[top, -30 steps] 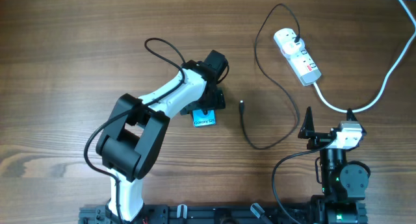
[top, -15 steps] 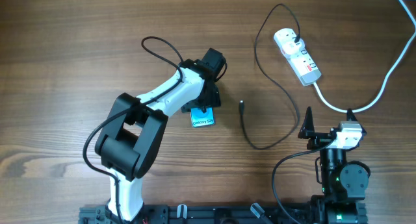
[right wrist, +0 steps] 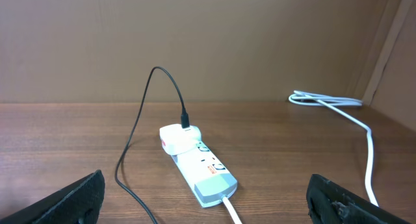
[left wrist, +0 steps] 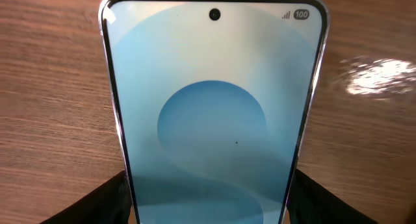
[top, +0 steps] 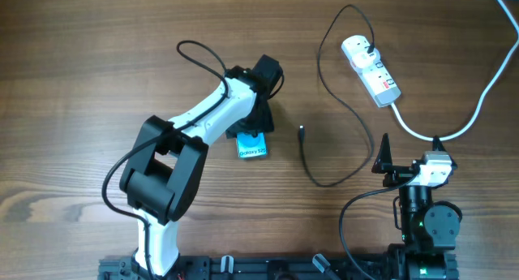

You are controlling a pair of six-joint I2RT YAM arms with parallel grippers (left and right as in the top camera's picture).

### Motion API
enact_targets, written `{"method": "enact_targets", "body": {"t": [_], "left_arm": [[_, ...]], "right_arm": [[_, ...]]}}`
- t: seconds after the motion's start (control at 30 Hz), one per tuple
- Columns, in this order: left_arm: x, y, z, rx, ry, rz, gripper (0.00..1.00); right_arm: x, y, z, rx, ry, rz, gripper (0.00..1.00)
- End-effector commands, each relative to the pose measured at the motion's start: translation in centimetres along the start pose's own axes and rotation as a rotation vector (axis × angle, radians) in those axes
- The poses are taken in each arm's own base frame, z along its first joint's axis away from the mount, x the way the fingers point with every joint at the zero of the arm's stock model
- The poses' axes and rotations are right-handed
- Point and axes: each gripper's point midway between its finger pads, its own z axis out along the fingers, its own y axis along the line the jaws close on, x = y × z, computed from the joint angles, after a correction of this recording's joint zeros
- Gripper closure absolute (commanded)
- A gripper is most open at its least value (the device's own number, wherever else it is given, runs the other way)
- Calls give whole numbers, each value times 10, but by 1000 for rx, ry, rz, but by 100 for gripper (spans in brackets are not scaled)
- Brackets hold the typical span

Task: Plug charger to phone and switch on socket
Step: 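Lift the phone upright with the left gripper and raise it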

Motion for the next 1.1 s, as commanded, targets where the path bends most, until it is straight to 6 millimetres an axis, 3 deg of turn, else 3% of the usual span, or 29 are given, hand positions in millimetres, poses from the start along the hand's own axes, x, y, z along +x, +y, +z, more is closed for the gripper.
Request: {"method": "enact_targets", "body": {"t": [0.0,0.23,0.6,0.83,0.97,1.07], "left_arm": [[-8,-3,-10,5,-9,-9,32],[-2,-16,-32,103,45,-16,33],[-3,-32,-76,515,268,-140,35],[-14,-44,-134,974,435,-143,36],[-27,-41,-176,1239,502,-142,36],[-33,-34,-191,1329,517,-145,36]], "right_arm": [[-1,-1,0,5,-6,12,0],[-1,-1,0,5,-6,12,0],[-1,-1,0,5,-6,12,0],[-1,-1,0,5,-6,12,0],[-1,-1,0,5,-6,12,1],[-4,-3,0,17,-15,-15,0]]}}
